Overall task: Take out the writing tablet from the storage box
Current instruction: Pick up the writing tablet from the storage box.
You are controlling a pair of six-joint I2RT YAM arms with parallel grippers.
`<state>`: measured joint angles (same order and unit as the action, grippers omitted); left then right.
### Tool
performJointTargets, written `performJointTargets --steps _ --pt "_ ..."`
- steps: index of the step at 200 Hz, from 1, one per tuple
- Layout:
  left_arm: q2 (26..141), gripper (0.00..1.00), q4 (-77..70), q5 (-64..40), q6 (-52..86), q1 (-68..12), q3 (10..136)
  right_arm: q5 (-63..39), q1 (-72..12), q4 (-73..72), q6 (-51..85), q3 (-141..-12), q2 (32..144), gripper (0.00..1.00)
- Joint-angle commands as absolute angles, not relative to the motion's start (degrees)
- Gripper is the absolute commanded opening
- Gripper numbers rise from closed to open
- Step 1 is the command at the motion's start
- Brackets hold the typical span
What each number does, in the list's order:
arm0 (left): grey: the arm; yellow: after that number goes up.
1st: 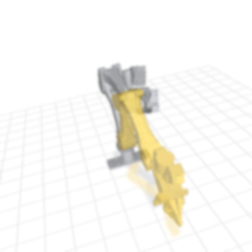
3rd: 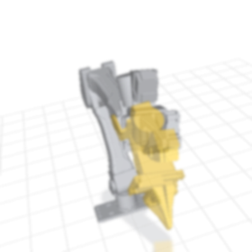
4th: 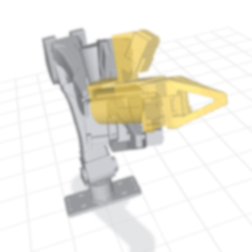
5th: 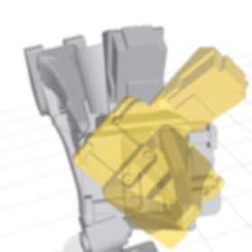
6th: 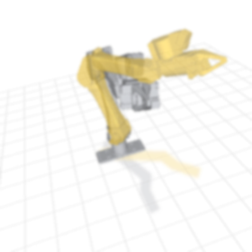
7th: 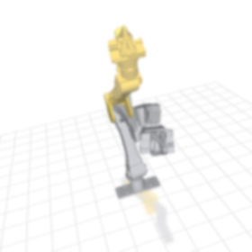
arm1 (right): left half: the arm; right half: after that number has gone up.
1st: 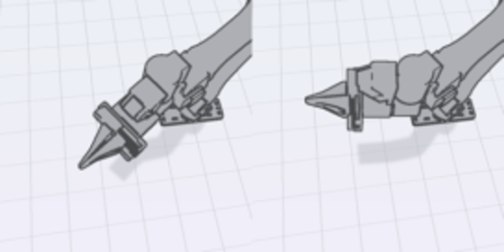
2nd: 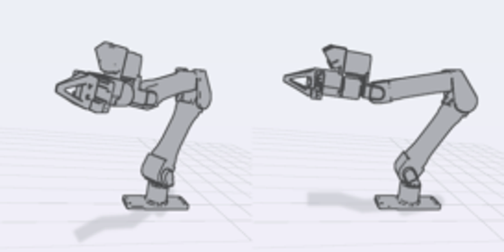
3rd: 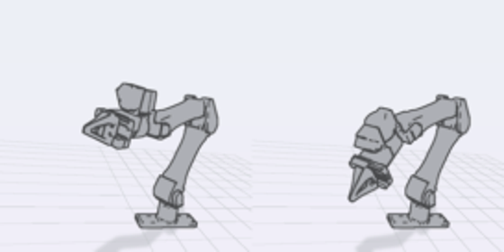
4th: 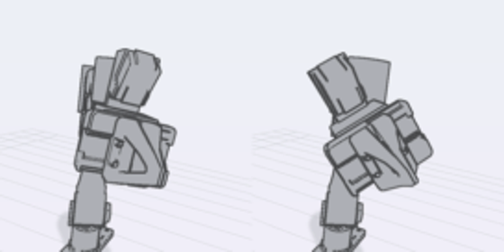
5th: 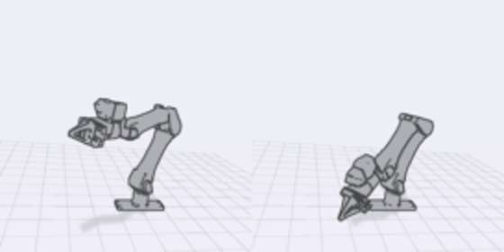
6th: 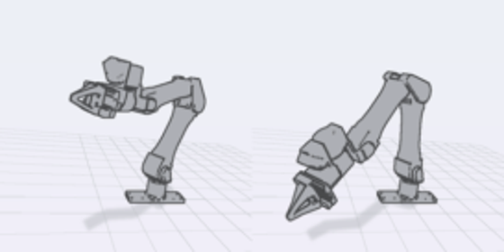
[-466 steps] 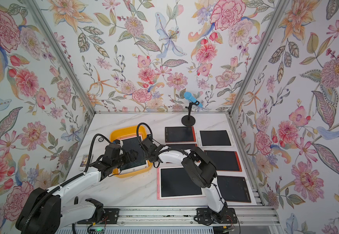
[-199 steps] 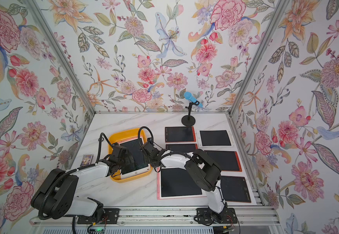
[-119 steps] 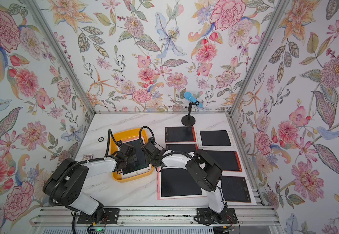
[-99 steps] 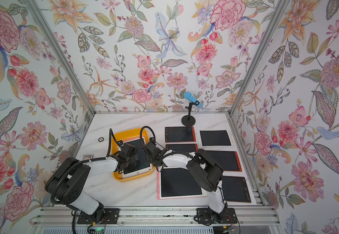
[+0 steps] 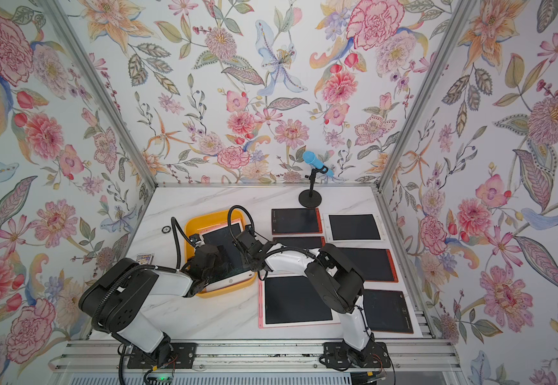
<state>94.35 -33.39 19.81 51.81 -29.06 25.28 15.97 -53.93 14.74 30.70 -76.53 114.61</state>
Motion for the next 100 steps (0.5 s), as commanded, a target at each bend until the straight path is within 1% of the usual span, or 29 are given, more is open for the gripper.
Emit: performJointTargets --steps 1,71,100 --pt "96.91 0.99 -18.85 -5.57 59.0 -31.64 20.27 15.58 -53.78 21.96 28.83 -77.15 122.5 0.05" --pt "78.01 0.99 -18.32 -11.53 58.32 -31.78 19.6 15.08 -53.71 22.15 29.33 -77.78 124.51 0.05" --pt "75.23 0.99 -17.53 -12.89 58.32 -31.65 19.56 12.44 -53.53 20.45 29.36 -77.5 123.38 0.06"
